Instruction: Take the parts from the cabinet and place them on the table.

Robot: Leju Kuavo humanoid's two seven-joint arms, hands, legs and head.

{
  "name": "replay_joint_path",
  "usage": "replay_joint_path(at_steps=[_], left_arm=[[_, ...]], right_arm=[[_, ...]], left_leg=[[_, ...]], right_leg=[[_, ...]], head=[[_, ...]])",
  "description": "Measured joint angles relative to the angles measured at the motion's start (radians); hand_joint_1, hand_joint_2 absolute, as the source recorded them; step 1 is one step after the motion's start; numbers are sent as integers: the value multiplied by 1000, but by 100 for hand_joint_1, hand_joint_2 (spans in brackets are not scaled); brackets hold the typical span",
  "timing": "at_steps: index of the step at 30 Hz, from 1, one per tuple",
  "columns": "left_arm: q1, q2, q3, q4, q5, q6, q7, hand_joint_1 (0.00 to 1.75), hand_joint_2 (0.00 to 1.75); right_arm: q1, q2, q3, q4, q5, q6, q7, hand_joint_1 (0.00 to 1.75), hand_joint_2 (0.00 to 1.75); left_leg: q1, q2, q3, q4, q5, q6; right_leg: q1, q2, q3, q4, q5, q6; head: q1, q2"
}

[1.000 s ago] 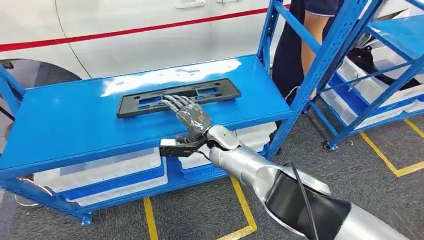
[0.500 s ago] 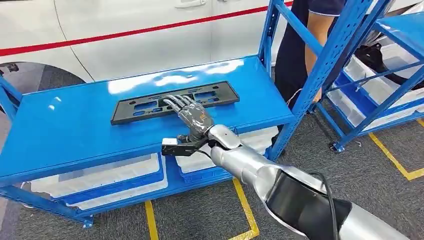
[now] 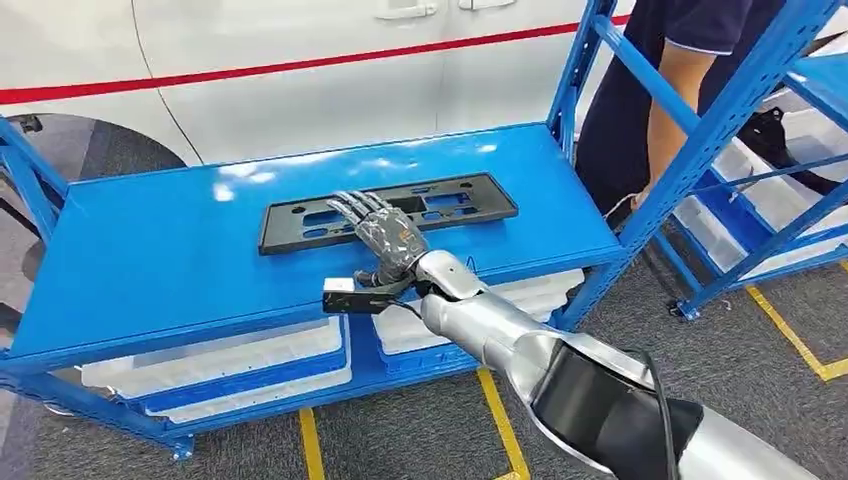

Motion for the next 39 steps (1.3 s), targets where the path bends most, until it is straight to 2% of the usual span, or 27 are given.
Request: replay_joint_path(at_steps=[1,2,3,4,5,7,8,9,10,12,13,14,15,17,18,19,20,22,26,28,31,35,39], left_arm=[[0,0,0,0,0,0,0,0,0],[0,-2,0,0,0,0,0,0,0],[0,-7,0,0,0,-1,0,0,0],[-2,-4,0,0,0,0,0,0,0],[-2,-4,0,0,0,0,0,0,0],[-1,-4,0,0,0,0,0,0,0],[-3,-3,0,0,0,0,0,0,0],[-1,-3,0,0,2,1,0,0,0],[-2,-3,0,0,2,-1,-4,0,0],[-3,-3,0,0,4,-1,-13,0,0],[-3,-3,0,0,6,-1,-13,0,0],[-2,-3,0,0,7,-2,-13,0,0],[-2,-3,0,0,10,-3,-13,0,0],[-1,-1,0,0,12,-4,-13,0,0],[-1,-2,0,0,12,-5,-13,0,0],[-2,-2,0,0,12,-6,-13,0,0],[-5,-2,0,0,13,-6,-14,0,0],[-4,-3,0,0,13,-6,-14,0,0],[-3,-3,0,0,13,-6,-13,0,0],[-4,-3,0,0,13,-8,-15,0,0],[-5,-3,0,0,14,-10,-14,0,0],[-7,-3,0,0,14,-10,-14,0,0],[-9,-3,0,0,15,-11,-14,0,0]], right_arm=[[-1,0,0,0,0,0,0,0,175],[-2,0,0,0,0,0,0,0,175],[-2,-1,0,0,0,0,0,0,175],[-3,-2,0,0,0,0,0,0,175],[-3,-2,0,0,0,0,0,0,175],[-4,-2,0,0,0,-1,4,0,175],[-4,-1,0,-1,1,-2,7,0,175],[-4,0,0,-1,6,-3,14,0,175],[-7,0,0,0,12,-5,23,0,175],[-6,1,0,2,28,-6,42,0,175],[-4,1,1,6,37,-6,54,0,175],[-3,1,2,10,51,-6,72,0,175],[-3,1,5,13,64,-6,89,0,175],[-4,1,6,18,75,-6,101,0,175],[-4,0,7,21,77,-7,105,0,175],[-7,0,7,24,77,-8,106,0,175],[-7,0,7,25,77,-8,106,0,175],[-7,0,8,29,77,-8,105,0,175],[-8,0,8,34,77,-8,106,0,175],[-9,0,8,36,81,-4,121,0,175],[-11,-1,12,45,110,12,166,0,175],[-12,-4,32,63,171,32,239,0,175],[-12,-12,52,81,207,56,282,0,175]], left_leg=[[-4,-2,12,0,-7,0],[-4,-3,18,-1,-14,-1],[-7,-3,20,-1,-17,-4],[-7,-6,17,1,-20,-9],[-5,-5,17,-2,-20,-12],[-4,-4,23,-10,-24,-21],[-11,-3,30,-11,-30,-28],[-6,0,26,11,-43,-33],[-2,2,-4,68,-70,-39],[7,3,-97,224,-127,-51],[12,5,-136,278,-134,-57],[16,6,-152,284,-114,-63],[21,7,-140,237,-65,-68],[30,11,-77,77,39,-76],[29,13,-57,34,38,-80],[19,11,-49,15,31,-71],[21,9,-52,21,30,-57],[22,7,-50,12,34,-56],[19,5,-49,12,32,-47],[18,5,-48,12,30,-42],[17,5,-48,13,30,-40],[16,5,-48,13,30,-36],[16,5,-48,13,31,-36]], right_leg=[[6,2,35,-92,62,-12],[14,5,67,-181,112,-28],[17,6,77,-190,96,-37],[20,4,92,-223,90,-37],[21,3,90,-221,85,-35],[21,5,93,-228,81,-38],[8,2,108,-242,85,-36],[6,2,121,-254,84,-37],[4,0,127,-256,82,-41],[4,-2,131,-255,76,-43],[4,-3,133,-254,72,-43],[2,-2,135,-250,68,-41],[-2,-1,138,-245,61,-37],[-10,1,146,-231,44,-25],[-10,2,146,-225,36,-16],[-4,3,140,-214,32,-9],[-2,3,139,-219,34,-5],[-1,1,142,-218,32,-28],[-1,0,150,-231,35,-28],[-2,0,152,-236,38,-24],[-2,0,153,-239,40,-20],[-4,0,153,-240,41,4],[-3,1,153,-240,41,5]], head=[[0,0],[0,0],[-2,0],[1,0],[0,0],[1,0],[0,0],[1,0],[-2,0],[-1,0],[-2,0],[-1,0],[-2,0],[-2,0],[-1,0],[-3,0],[-2,0],[-2,0],[-2,0],[-2,0],[-2,0],[-2,0],[-2,0]])
